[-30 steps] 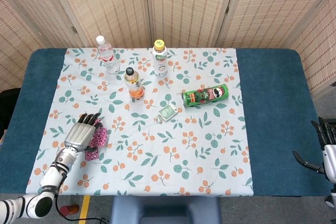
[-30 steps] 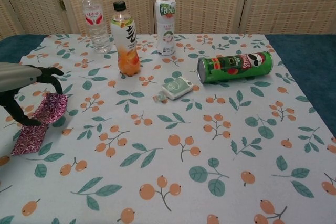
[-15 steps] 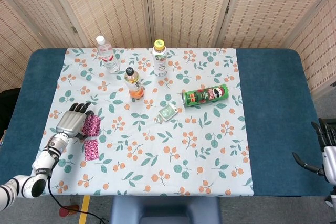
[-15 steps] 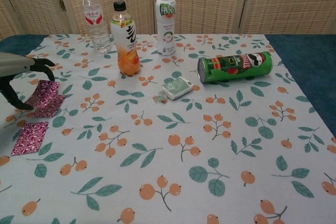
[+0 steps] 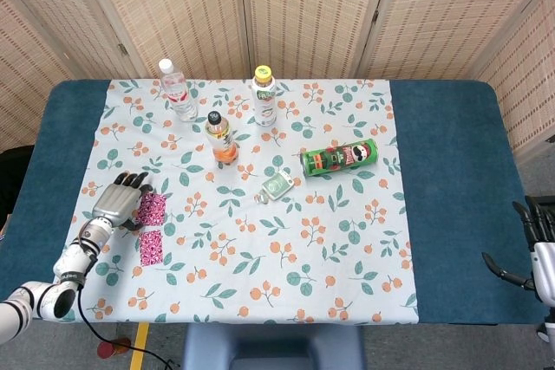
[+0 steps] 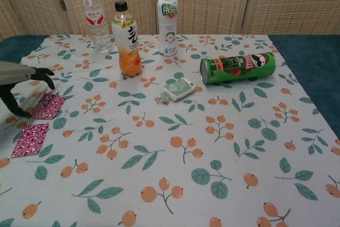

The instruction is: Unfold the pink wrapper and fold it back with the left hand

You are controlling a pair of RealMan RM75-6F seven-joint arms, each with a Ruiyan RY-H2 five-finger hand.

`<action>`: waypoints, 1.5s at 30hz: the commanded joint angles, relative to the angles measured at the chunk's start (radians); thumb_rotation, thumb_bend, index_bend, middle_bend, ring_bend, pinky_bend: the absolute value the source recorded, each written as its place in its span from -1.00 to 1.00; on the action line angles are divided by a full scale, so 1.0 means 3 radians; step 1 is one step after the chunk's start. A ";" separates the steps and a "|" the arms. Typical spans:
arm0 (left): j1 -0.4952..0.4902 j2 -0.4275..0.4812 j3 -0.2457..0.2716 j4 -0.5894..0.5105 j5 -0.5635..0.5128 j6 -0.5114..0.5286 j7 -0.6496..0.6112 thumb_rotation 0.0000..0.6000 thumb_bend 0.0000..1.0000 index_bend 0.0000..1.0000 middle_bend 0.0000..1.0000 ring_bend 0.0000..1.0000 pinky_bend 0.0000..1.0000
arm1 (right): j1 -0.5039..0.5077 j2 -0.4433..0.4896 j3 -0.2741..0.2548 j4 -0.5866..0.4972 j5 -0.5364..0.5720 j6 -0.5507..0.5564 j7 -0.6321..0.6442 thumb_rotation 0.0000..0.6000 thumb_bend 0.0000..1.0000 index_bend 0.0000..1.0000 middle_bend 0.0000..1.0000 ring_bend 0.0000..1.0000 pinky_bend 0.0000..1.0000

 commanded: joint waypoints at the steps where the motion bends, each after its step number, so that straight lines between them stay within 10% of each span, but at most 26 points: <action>1: -0.0002 -0.0023 -0.0007 0.0023 -0.0010 -0.0003 0.0019 1.00 -0.50 -0.57 -1.00 -1.00 -1.00 | 0.0000 0.0000 0.0001 0.0000 0.0004 -0.0003 -0.0001 0.10 -0.40 -1.00 -1.00 -1.00 -1.00; 22: 0.0540 0.0325 0.0156 -0.1092 -0.0269 0.0747 0.0465 1.00 -0.50 -0.50 -1.00 -1.00 -1.00 | 0.0049 -0.0030 0.0015 0.0101 0.0002 -0.0074 0.0100 0.09 -0.40 -1.00 -1.00 -1.00 -1.00; 45: 0.0660 0.0114 0.0196 -0.1215 -0.0310 0.0861 0.0695 1.00 -0.50 -0.54 -1.00 -1.00 -1.00 | 0.0048 -0.0036 0.0009 0.0152 0.0004 -0.0076 0.0154 0.09 -0.40 -1.00 -1.00 -1.00 -1.00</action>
